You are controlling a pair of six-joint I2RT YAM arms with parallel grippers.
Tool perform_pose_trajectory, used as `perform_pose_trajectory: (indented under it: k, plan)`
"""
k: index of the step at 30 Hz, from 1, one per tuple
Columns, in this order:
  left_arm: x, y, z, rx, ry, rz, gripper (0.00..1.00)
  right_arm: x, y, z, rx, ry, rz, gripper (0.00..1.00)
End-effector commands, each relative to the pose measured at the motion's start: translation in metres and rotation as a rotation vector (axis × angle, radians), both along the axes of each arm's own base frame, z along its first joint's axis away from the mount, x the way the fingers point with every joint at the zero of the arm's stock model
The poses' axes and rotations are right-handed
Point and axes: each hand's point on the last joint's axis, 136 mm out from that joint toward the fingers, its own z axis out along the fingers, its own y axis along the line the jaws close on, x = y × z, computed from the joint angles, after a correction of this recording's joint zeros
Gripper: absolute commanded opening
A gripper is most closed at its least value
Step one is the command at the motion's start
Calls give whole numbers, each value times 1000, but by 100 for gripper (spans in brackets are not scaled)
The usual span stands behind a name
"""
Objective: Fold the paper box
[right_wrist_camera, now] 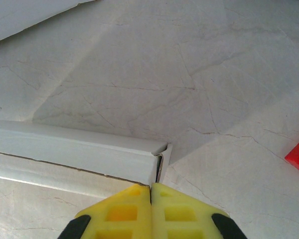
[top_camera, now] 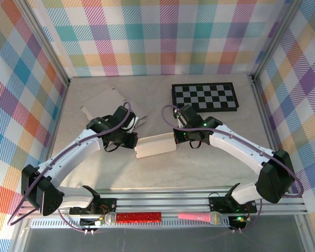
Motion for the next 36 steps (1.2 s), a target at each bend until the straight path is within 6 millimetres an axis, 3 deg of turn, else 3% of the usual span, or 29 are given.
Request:
perform_pose_trajectory:
  k: [1, 15, 36]
  plan:
    - [9, 0, 8, -1, -32, 1, 15, -10, -3, -8, -33, 52, 1, 0]
    - [11, -1, 4, 7, 3, 26, 0, -8, -3, -8, -36, 47, -4, 0]
    - [7, -19, 3, -83, 226, 276, 0, -5, 3, -3, -30, 49, -12, 0]
